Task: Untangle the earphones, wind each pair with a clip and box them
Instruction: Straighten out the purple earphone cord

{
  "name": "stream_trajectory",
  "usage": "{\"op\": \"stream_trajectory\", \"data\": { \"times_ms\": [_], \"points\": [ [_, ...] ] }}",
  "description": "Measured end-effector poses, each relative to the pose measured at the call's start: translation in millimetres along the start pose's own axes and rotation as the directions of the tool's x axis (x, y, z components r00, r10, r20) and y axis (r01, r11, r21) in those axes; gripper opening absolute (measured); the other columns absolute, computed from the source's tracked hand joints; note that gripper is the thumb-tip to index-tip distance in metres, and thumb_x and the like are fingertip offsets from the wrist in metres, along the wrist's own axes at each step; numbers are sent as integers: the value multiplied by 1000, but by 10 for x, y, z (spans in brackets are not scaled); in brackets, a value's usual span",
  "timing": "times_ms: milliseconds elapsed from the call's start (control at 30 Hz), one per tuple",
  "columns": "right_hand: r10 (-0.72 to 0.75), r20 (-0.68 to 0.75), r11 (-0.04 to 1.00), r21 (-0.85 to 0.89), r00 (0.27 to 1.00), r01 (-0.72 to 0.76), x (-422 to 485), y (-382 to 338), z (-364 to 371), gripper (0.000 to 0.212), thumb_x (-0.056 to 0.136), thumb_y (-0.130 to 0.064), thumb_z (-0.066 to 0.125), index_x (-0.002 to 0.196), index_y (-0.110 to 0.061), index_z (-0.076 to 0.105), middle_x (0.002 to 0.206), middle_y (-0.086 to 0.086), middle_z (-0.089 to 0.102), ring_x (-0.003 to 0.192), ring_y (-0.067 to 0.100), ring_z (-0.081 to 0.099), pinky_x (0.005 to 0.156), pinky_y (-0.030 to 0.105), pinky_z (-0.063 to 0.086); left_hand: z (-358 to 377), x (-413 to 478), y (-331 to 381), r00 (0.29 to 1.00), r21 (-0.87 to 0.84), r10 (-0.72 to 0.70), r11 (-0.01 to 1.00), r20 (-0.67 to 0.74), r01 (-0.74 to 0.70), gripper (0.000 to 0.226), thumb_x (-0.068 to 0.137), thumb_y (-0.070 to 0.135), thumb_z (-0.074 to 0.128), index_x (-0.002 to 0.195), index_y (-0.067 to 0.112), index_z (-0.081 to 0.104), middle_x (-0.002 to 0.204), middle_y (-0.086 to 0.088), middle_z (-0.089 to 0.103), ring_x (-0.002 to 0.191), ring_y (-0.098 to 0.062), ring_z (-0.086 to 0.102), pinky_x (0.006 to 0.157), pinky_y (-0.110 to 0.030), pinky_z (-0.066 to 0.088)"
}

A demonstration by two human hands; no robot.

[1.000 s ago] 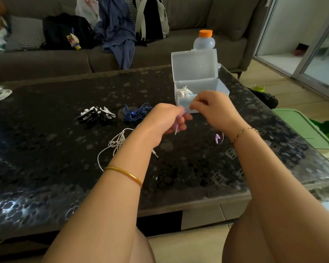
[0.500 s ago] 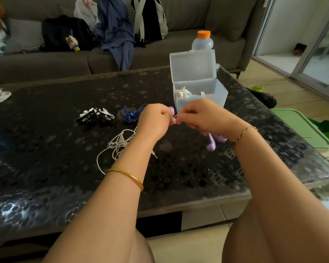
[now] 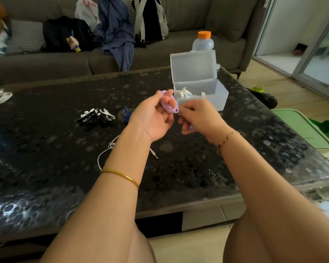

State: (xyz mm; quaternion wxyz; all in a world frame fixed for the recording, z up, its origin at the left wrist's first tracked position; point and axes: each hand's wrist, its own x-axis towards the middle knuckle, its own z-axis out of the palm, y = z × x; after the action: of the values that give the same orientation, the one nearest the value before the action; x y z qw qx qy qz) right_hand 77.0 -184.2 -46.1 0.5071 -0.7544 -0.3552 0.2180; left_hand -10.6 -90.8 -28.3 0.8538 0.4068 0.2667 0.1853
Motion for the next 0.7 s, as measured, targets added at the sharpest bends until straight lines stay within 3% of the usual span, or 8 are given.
{"op": "stream_trajectory", "data": {
  "times_ms": [100,200,300,400,533,633,700],
  "points": [
    [29,66,995,90,997,-35,-34,-29,106,15,96,-11,51,89,-6,63,69,6,57,46,5,53,60,29,59,-49,30,12,997,-28,44,999,-70,-46,28,102,29,40,95,19,66,82,11,71,80,1,63,68,-20,38],
    [24,34,991,133,999,-28,-42,-57,156,13,95,-5,52,97,1,63,67,9,58,53,10,56,57,25,58,-56,63,-21,984,83,145,987,-107,-136,23,102,25,41,107,18,63,99,8,70,85,0,66,68,-18,43],
    [28,-67,983,182,997,-15,-38,-71,169,11,91,-2,57,96,6,63,65,13,60,56,16,63,56,24,58,-41,65,-43,960,131,238,967,-144,-220,17,101,20,46,102,18,62,95,7,71,87,-2,67,68,-17,45],
    [-7,-188,993,117,982,30,-24,-68,199,9,86,-7,66,87,1,63,64,9,65,59,17,68,58,26,59,-28,56,-63,932,240,311,934,-188,-263,15,99,17,49,93,19,63,96,4,71,91,-5,68,65,-15,48],
    [-54,-267,994,79,962,78,-24,-69,244,10,85,-11,68,79,-6,61,68,5,67,61,13,69,60,24,59,-13,51,-83,862,433,437,850,-256,-302,30,97,18,54,69,21,64,85,8,71,95,-9,68,75,-21,50],
    [-72,-289,989,105,955,106,-35,-75,282,12,85,-11,68,82,-1,62,70,6,68,60,13,69,60,26,59,-3,59,-107,839,470,486,816,-243,-336,30,97,16,54,71,7,66,82,3,70,84,-6,68,60,-12,49],
    [-123,-306,984,88,944,157,-42,-86,307,15,84,-12,69,83,1,63,70,6,68,59,15,69,58,27,59,-15,60,-128,804,610,571,700,-164,-373,28,96,14,55,78,-3,69,81,-4,69,73,-7,65,59,-17,51]
  ]
}}
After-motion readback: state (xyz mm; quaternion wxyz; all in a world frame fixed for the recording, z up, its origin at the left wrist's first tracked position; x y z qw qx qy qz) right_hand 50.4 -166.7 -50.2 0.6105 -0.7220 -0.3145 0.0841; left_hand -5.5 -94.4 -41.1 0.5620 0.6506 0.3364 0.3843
